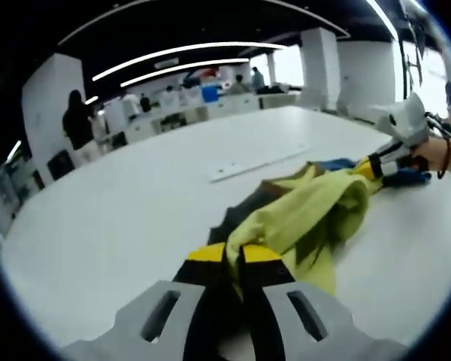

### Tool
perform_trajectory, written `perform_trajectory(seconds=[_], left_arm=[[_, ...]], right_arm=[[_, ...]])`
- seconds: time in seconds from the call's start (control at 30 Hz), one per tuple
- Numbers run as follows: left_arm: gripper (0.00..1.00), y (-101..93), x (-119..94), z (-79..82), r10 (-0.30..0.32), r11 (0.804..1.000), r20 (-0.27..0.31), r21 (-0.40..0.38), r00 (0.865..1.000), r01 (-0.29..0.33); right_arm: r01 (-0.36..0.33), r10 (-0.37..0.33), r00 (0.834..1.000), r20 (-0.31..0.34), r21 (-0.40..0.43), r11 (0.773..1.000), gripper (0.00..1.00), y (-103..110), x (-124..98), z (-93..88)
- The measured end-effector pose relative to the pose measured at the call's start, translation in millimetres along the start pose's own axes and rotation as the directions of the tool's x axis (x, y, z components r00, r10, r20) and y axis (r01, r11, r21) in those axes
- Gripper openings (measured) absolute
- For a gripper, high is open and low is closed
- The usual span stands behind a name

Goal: Fold the garment on the visible template until the final outline fits inside the template.

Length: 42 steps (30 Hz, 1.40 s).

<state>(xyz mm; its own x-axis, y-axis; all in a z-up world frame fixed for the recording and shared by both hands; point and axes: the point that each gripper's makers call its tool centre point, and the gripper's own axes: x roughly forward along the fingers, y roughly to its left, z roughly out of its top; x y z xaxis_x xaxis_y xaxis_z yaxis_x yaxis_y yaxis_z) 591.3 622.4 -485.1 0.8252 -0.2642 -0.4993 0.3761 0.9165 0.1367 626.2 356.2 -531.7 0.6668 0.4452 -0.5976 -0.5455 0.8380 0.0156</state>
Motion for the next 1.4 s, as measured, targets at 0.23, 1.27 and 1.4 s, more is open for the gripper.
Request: perform_trajectory(seconds=[0.23, 1.27, 1.4], left_arm=[[0.03, 9.0, 1, -6.4, 0.015, 0.998, -0.017, -0.054, 1.0, -0.016], [0.03, 17.1, -13, 3.2, 0.042, 0.996, 0.004, -0.075, 0.999, -0.041], [0.03, 17.9, -13, 2.2, 0.04, 0.996, 0.006, -0.084, 0.999, -0.039]], right_arm=[[0.007, -0.007, 1.0, 0.001, 0.058, 0.998, 0.01, -1, -3, 2.4], [-0.188, 0.197, 0.978, -0.067, 0.126, 0.974, 0.12, 105, -26, -0.4], [-0.135, 0.142, 0.989, -0.038, 0.156, 0.978, 0.08, 94, -34, 10.1]])
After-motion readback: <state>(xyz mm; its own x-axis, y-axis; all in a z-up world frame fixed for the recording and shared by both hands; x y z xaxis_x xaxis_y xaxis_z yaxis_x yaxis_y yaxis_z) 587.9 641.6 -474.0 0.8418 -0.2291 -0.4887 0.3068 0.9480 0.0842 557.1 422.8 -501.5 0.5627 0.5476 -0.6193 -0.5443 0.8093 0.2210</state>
